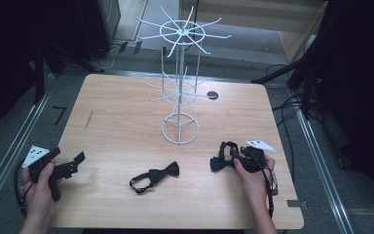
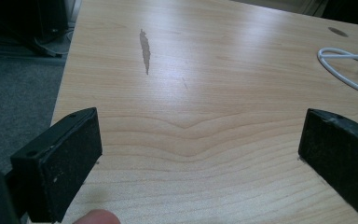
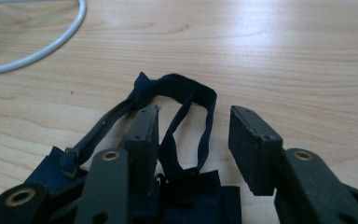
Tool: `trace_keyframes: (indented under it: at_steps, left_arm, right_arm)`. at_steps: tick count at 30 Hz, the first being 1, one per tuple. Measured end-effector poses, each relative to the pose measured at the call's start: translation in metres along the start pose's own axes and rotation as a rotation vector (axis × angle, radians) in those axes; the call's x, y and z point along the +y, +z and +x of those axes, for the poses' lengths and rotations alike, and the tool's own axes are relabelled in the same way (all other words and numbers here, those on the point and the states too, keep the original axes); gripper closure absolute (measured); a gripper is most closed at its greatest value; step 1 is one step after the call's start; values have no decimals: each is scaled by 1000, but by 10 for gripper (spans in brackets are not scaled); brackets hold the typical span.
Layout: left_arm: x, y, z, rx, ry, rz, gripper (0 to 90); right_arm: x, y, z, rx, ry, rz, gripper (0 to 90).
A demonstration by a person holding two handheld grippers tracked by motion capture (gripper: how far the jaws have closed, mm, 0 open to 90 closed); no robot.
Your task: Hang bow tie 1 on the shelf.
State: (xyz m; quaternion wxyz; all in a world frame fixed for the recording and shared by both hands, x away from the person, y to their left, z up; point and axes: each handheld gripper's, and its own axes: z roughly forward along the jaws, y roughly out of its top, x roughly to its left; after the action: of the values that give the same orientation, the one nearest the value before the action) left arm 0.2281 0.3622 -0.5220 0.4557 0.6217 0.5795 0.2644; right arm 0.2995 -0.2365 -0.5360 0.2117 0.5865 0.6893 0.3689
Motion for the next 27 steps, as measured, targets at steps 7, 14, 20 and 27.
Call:
trace_keyframes:
  at_steps: [7, 14, 20, 27]
  left_arm:
    - [0, 0, 0, 0, -1, 2, 0]
    - [0, 0, 0, -2, -2, 3, 0]
    - [0, 0, 0, -4, -6, 2, 0]
    - [0, 0, 0, -1, 4, 8, 0]
  right_arm:
    - [-3, 0, -3, 6, 16, 12, 738]
    - [-6, 4, -2, -4, -10, 37, 855]
    - [-7, 3, -2, -14, -22, 28, 900]
    - [0, -9, -1, -16, -26, -66, 900]
